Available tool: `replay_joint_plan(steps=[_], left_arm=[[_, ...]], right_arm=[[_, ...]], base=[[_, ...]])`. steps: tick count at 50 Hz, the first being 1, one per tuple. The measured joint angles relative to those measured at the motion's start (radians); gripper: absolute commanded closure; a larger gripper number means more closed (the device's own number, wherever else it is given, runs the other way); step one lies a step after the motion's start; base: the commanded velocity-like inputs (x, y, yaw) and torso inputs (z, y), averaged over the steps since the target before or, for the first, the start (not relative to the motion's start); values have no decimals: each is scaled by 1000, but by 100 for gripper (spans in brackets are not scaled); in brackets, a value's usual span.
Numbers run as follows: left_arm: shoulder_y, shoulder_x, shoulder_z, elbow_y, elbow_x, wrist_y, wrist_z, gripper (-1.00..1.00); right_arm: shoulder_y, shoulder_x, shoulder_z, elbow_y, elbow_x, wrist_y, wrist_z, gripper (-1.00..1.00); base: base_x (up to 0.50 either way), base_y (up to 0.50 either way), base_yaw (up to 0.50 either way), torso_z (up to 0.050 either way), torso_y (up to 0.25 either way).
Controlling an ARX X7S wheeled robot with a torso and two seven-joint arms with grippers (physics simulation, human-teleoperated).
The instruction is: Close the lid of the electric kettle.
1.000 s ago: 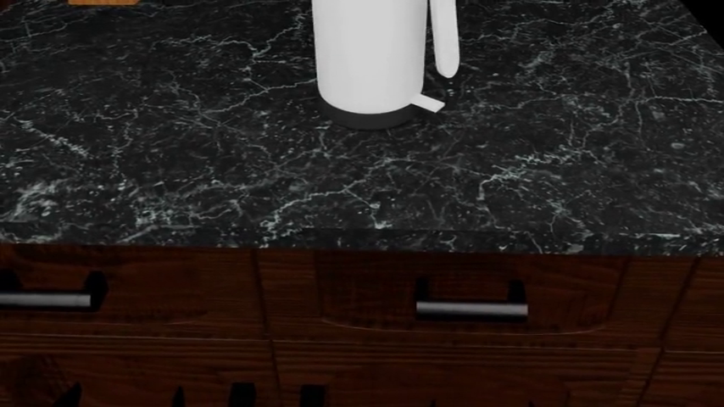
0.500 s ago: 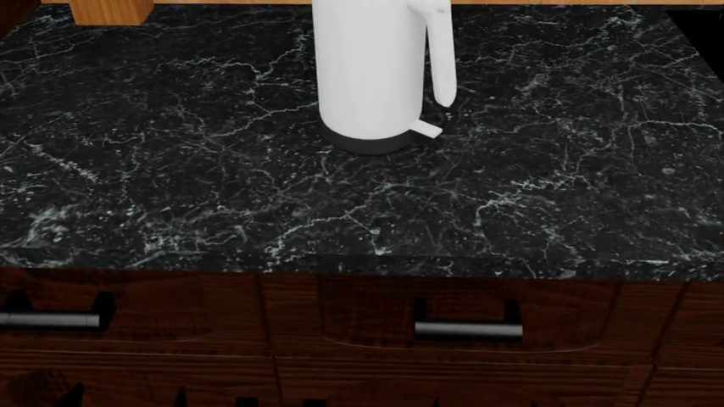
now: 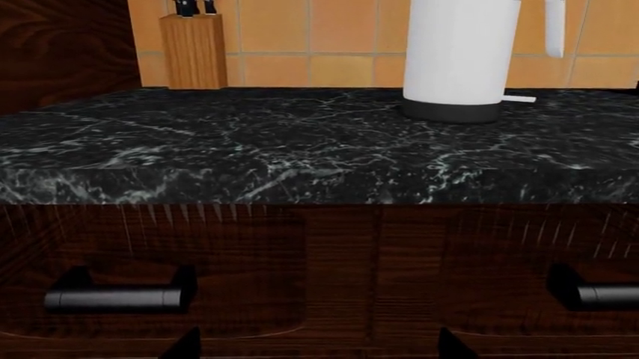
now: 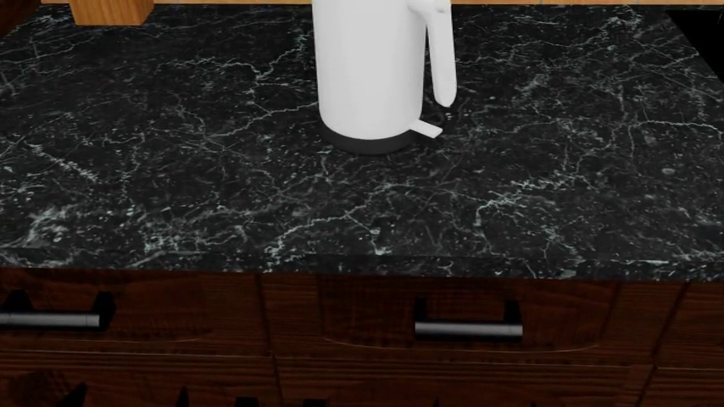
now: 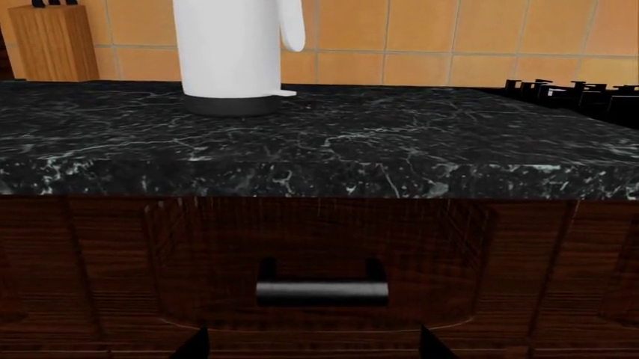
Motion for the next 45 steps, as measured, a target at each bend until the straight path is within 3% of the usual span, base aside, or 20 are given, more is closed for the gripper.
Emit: replay_joint_plan(steps=[11,26,45], left_arm=[[-9,-40,-41,112,-63,-111,-25,-100],[-88,-160,-164,451,-214,-389,-84,-100],[-203,-257,-276,694,-369,-616,-147,-100]], right_arm=[[5,32,15,-106,34,99,18,-100],[50,148,115,-525,138,453,87,-100],[206,256,222,-864,288,818,157,-100]], base=[[0,0,0,0,0],[0,0,0,0,0],[0,0,0,0,0]])
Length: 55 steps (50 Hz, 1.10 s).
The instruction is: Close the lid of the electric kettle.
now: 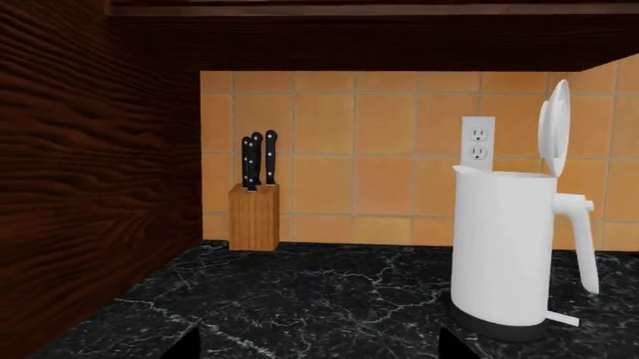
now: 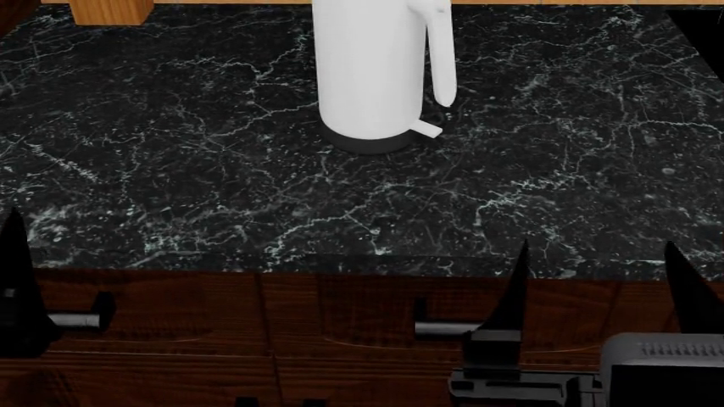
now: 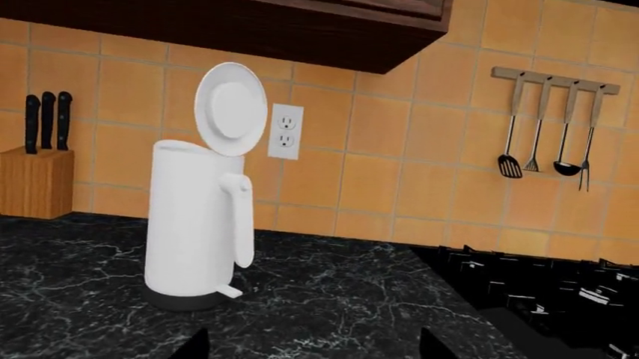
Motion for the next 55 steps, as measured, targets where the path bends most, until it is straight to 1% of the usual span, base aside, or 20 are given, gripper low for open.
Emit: replay_joint_plan(steps=[8,22,32,55], left_arm=[[-39,-28,-35,76,-60,-70,-27,-100],[-68,-49,-64,135,-125,-127,-50,-100],[-74,-57,-73,143,-150,-139,-54,-100],[-62,-73,-76,128,-155,-120,-41,-100]], right_arm=[[55,56,30,-74,99,76,56,-100],[96,126,55,-110,230,97,147,-100],[93,148,47,-110,254,75,178,-100],[76,163,13,-97,258,21,217,-100]], base=[[0,0,0,0,0],[17,0,0,0,0],[486,0,0,0,0],[500,0,0,0,2]])
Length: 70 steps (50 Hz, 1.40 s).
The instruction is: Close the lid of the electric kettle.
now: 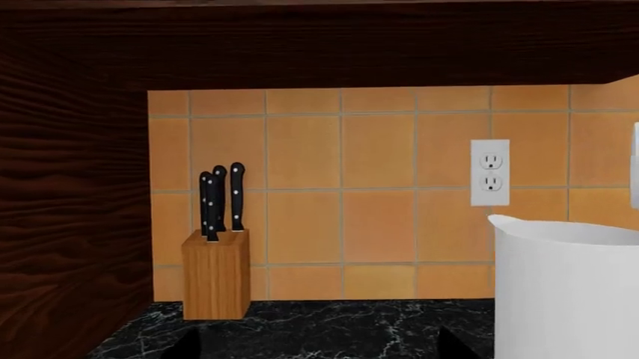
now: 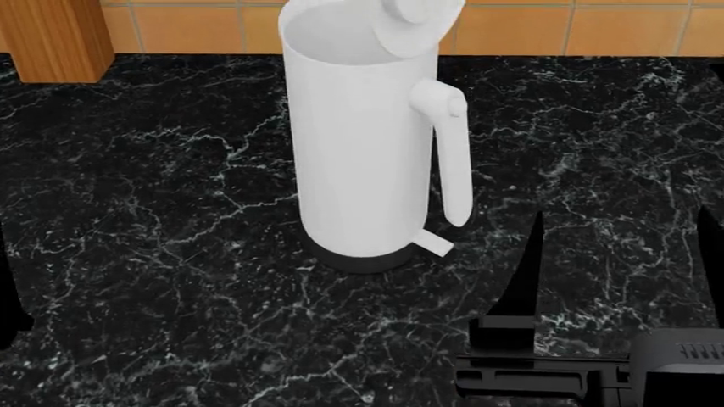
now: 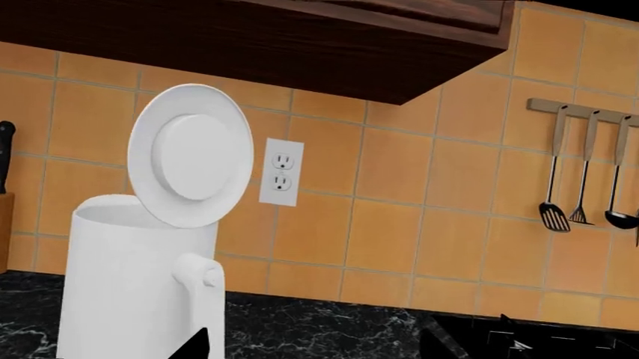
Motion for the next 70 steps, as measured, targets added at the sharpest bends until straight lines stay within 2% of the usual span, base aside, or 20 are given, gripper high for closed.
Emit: replay_joint_plan(steps=[23,41,57,70], left_arm=[[-12,-14,-1,-10,-14,2,-1,-100],[-4,-16,4,-14,-11,16,-3,-100],[0,-15,11,-9,-11,24,-11,-100],[7,-14,9,0,-16,27,-23,-100]], right_arm=[[2,6,-22,8,9,-30,38,-100],[31,24,-54,11,-5,-10,80,-100],[264,55,-97,32,81,117,108,-100],[437,55,-209,163,17,80,25,-100]], base=[[492,0,0,0,2],[7,0,0,0,2],[0,0,0,0,0],[0,0,0,0,0]])
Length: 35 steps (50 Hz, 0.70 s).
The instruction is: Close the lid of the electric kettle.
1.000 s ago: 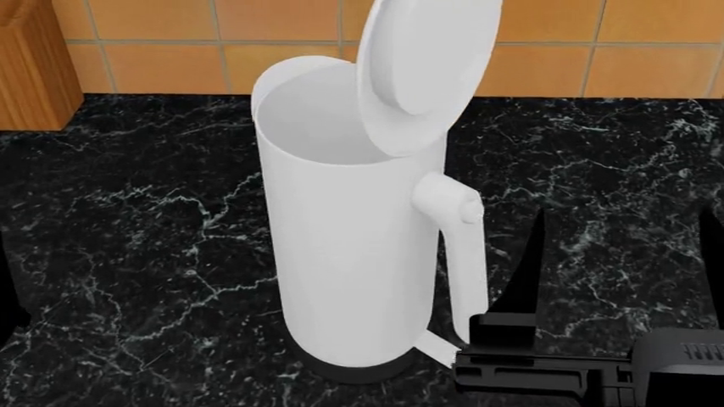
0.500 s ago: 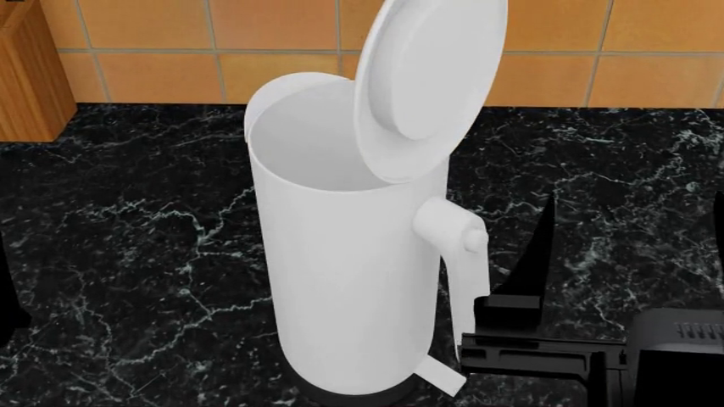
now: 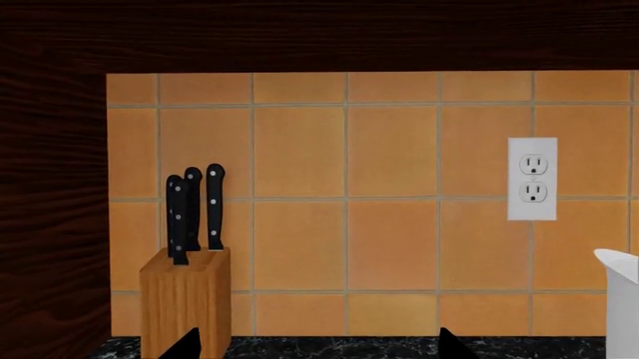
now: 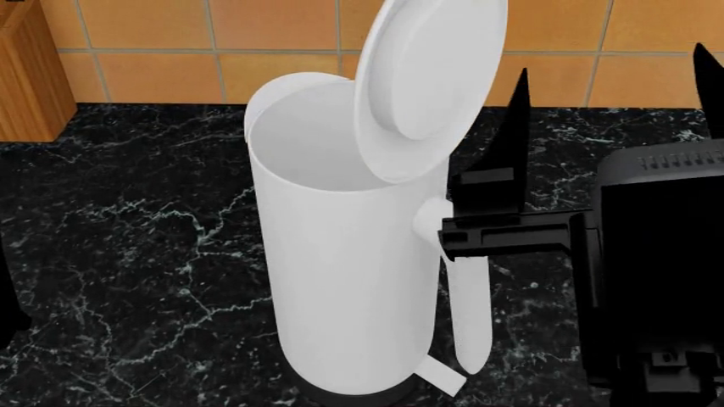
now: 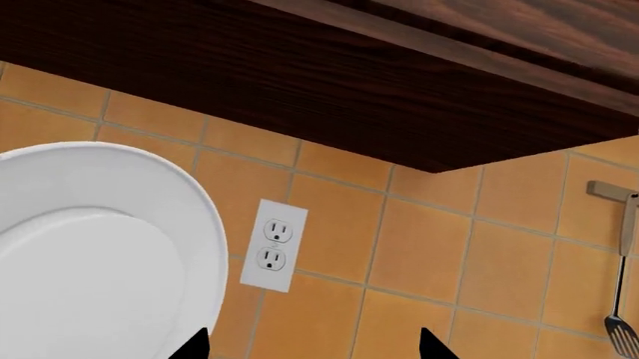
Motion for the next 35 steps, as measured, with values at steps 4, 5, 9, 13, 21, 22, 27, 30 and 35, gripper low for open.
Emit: replay_joint_plan(steps=[4,5,9,13,21,22,27,30,35], left_arm=[[2,-2,-7,10,-11,-7,-10,-100],[1,-3,-10,13,-15,-10,-13,-100],[1,-7,-20,27,-32,-21,-26,-100],[2,-11,-31,39,-46,-29,-38,-100],[5,-16,-46,56,-69,-41,-57,-100],[5,-17,-48,58,-71,-42,-59,-100],[12,-19,-56,67,-82,-45,-69,-100],[16,-21,-61,72,-87,-46,-75,-100],[24,-23,-67,79,-94,-46,-83,-100]], right_arm=[[38,-5,-31,42,-23,-20,-27,-100],[49,-7,-39,53,-29,-25,-34,-100],[88,-15,-70,97,-52,-46,-63,-100],[123,-25,-104,147,-79,-72,-94,-100],[173,-51,-163,248,-129,-129,-149,-100],[178,-54,-169,258,-135,-135,-154,-100],[199,-68,-195,298,-149,-159,-180,-100],[209,-75,-207,314,-154,-169,-193,-100],[219,-85,-225,336,-161,-184,-209,-100]], base=[[0,0,0,0,0],[0,0,0,0,0],[0,0,0,0,0],[0,0,0,0,0],[0,0,0,0,0],[0,0,0,0,0],[0,0,0,0,0],[0,0,0,0,0],[0,0,0,0,0]])
